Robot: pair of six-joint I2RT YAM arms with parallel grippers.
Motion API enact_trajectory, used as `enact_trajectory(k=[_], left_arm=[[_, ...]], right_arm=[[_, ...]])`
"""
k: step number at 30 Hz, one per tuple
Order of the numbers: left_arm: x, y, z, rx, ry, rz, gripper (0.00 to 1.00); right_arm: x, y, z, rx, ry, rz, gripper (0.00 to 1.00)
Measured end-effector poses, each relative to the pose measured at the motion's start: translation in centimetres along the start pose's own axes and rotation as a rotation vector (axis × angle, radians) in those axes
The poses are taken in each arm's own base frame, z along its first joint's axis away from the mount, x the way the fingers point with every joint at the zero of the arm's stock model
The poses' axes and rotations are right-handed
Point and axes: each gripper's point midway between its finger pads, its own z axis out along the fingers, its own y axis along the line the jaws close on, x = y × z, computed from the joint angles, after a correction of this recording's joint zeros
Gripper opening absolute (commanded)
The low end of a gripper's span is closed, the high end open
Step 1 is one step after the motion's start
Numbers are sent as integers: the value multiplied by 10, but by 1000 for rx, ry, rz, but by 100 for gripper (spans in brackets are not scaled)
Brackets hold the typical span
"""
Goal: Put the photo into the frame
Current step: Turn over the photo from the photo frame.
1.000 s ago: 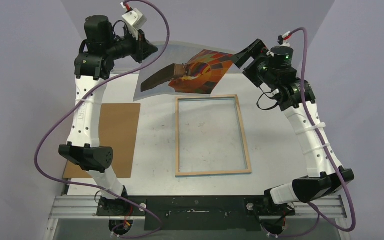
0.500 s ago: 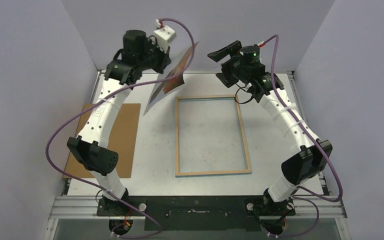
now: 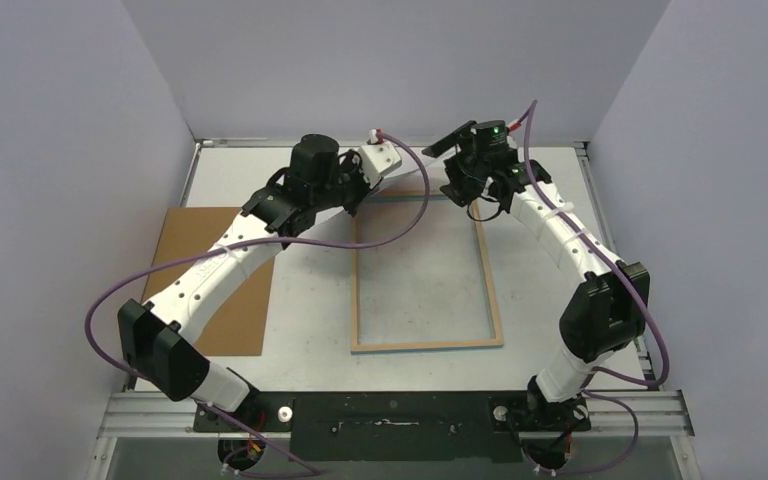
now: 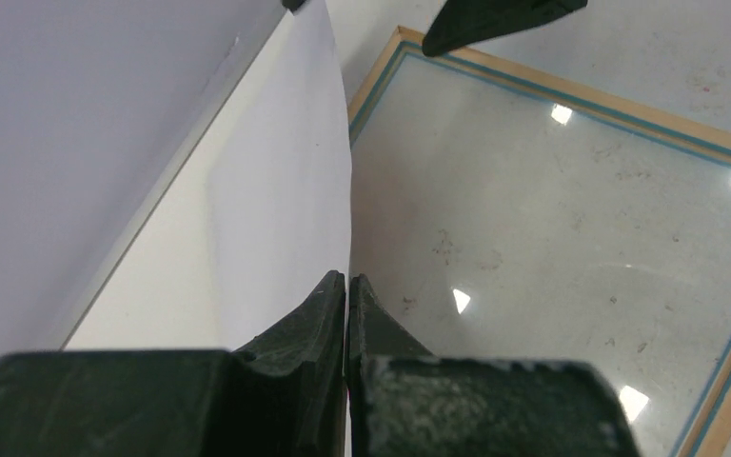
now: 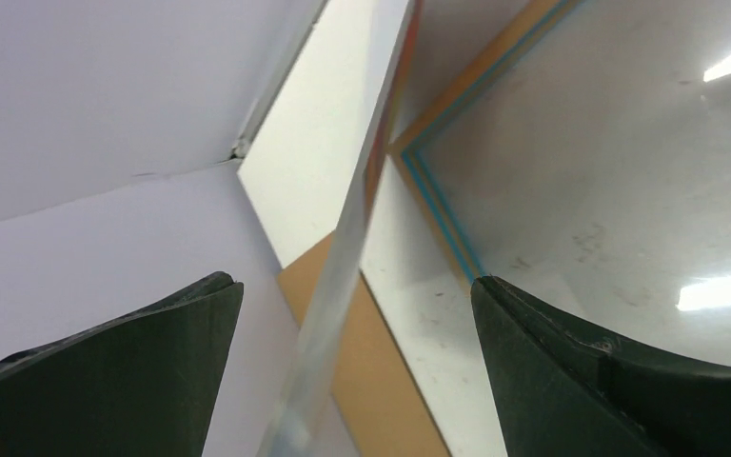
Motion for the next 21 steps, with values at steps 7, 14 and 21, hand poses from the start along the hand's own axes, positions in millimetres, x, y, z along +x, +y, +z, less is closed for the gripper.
enact_trajectory(k=[7, 14, 21], left_arm=[[-25, -10, -10, -4, -91, 34, 0], [-6, -37, 0, 53, -48, 42, 0], [-8, -46, 2, 63, -48, 69, 0]], right_arm=[[8, -60, 9, 134, 27, -4, 95], [22, -89, 16, 181, 66, 38, 87], [24, -80, 5, 133, 79, 102, 49]])
